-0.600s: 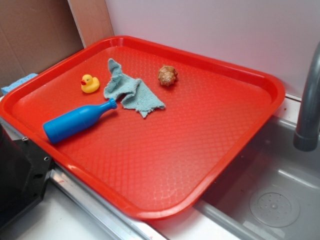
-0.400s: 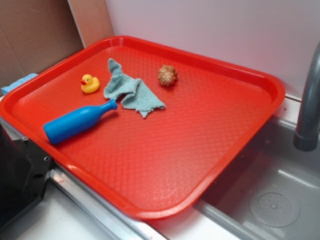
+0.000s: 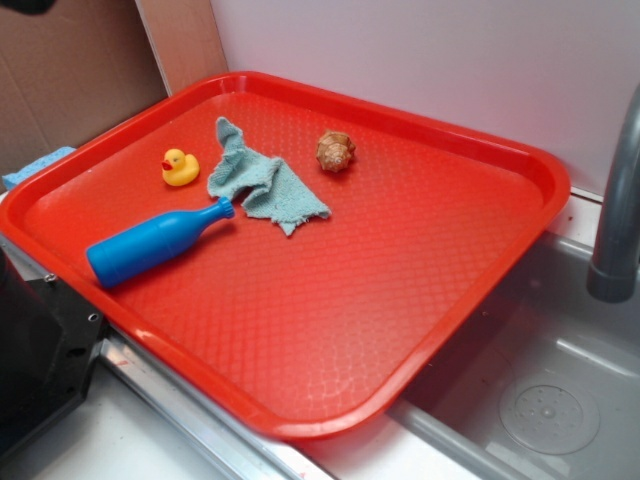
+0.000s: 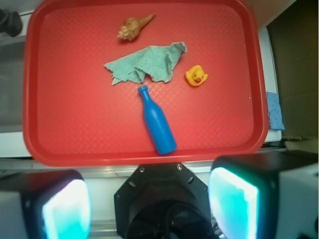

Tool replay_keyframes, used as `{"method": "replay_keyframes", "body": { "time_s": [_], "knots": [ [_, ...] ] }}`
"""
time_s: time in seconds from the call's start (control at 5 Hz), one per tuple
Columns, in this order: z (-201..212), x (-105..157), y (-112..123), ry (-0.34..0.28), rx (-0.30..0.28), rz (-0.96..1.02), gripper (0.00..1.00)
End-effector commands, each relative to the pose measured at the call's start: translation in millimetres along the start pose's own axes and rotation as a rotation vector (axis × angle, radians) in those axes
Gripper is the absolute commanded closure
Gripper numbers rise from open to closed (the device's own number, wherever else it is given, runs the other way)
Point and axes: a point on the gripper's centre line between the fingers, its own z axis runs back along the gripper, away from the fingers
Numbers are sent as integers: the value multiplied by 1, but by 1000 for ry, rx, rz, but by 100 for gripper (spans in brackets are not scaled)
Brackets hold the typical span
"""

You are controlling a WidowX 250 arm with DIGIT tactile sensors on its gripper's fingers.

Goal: Grab the blue bottle.

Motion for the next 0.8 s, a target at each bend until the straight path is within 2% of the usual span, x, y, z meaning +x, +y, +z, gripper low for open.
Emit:
{"method": "replay_keyframes", "body": {
  "time_s": [0.0,0.2,0.4,0.6],
  "knots": [
    [-35,13,3,-53,-4,-11,0],
    [-60,19,7,-53,-30,-51,0],
    [-86,21,8,-47,20,-90,0],
    [-112,21,10,-25,41,-104,0]
  ]
}}
